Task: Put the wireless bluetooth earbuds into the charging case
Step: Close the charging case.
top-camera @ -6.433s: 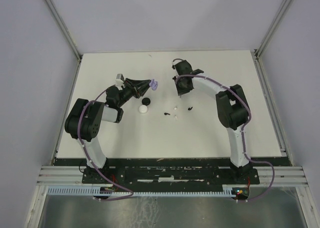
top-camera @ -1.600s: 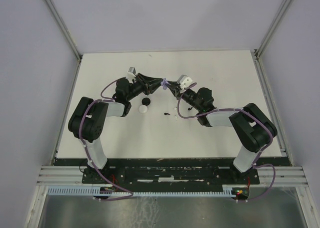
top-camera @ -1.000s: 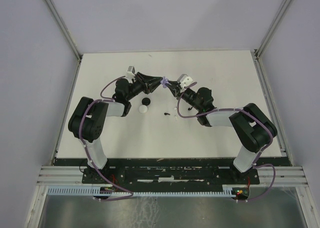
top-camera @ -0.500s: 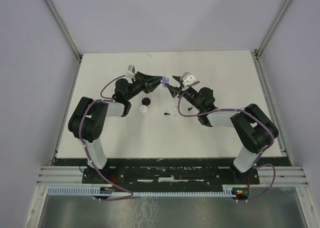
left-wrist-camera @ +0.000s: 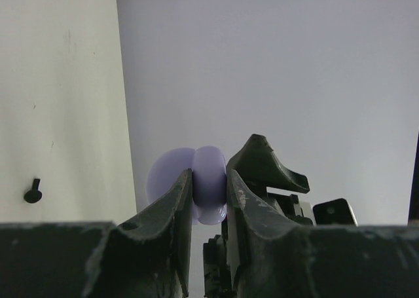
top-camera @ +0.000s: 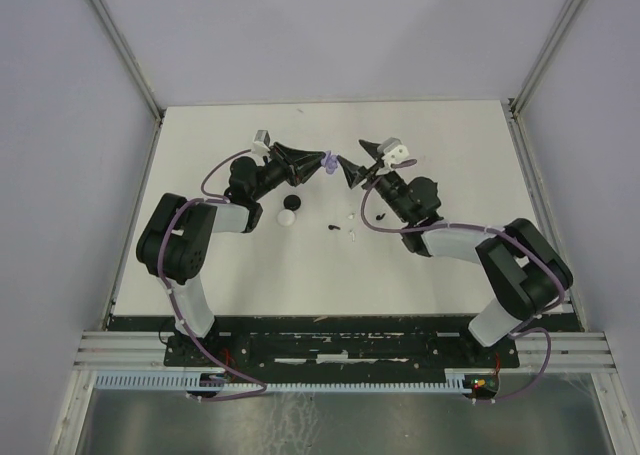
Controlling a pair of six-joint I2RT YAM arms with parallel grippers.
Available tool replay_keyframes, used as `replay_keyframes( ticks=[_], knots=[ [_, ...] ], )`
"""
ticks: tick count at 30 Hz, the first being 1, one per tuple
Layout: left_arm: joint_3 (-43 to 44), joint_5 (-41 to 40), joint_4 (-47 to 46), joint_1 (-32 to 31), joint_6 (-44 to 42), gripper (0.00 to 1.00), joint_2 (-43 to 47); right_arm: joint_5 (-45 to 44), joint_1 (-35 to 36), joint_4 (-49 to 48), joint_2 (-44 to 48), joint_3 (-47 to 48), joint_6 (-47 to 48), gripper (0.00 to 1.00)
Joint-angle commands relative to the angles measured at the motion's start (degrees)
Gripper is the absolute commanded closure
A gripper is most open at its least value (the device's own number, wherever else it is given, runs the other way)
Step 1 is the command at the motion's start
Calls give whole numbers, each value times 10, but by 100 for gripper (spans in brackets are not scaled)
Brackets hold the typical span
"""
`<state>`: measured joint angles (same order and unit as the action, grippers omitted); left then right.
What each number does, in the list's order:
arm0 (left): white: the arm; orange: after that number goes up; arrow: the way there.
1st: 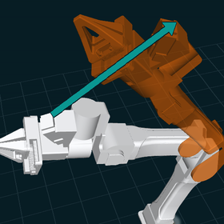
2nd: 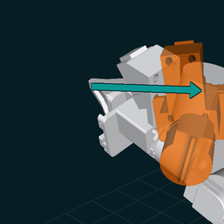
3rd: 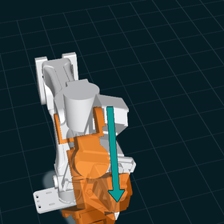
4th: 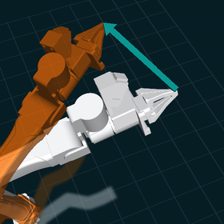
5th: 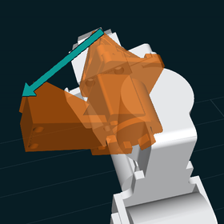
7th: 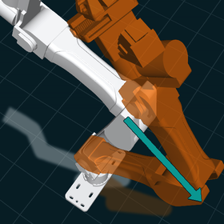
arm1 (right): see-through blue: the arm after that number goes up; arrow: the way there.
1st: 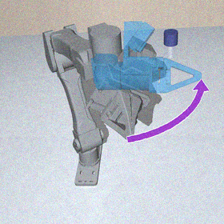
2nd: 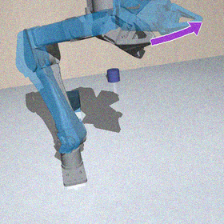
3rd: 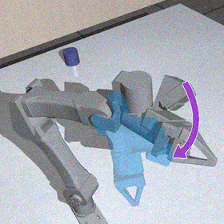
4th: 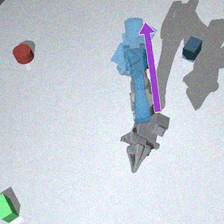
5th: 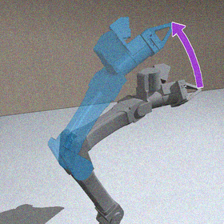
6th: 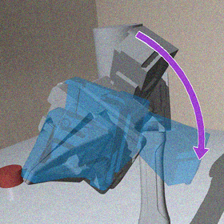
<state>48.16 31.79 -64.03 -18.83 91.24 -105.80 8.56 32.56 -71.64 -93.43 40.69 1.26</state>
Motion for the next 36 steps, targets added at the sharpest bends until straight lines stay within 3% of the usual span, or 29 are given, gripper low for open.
replay_keyframes(
  ticks=[1, 4, 7, 16, 36],
  knots=[
    [19, 9, -28, 0, 8, 97, 3, -145, -2, 157, 65, 51, -21, 30],
    [20, 8, -19, 0, 2, 97, 5, -260, -2, 379, 87, 126, -34, 30],
    [22, 8, -13, 0, -3, 97, 7, -261, -3, 520, 89, 173, -15, 29],
    [23, 0, -5, 0, -8, 97, 7, -186, -3, 686, 98, 234, -30, 24],
    [25, -9, 21, -2, -27, 97, 11, -86, 4, 694, 46, 275, -65, 26]
  ],
)
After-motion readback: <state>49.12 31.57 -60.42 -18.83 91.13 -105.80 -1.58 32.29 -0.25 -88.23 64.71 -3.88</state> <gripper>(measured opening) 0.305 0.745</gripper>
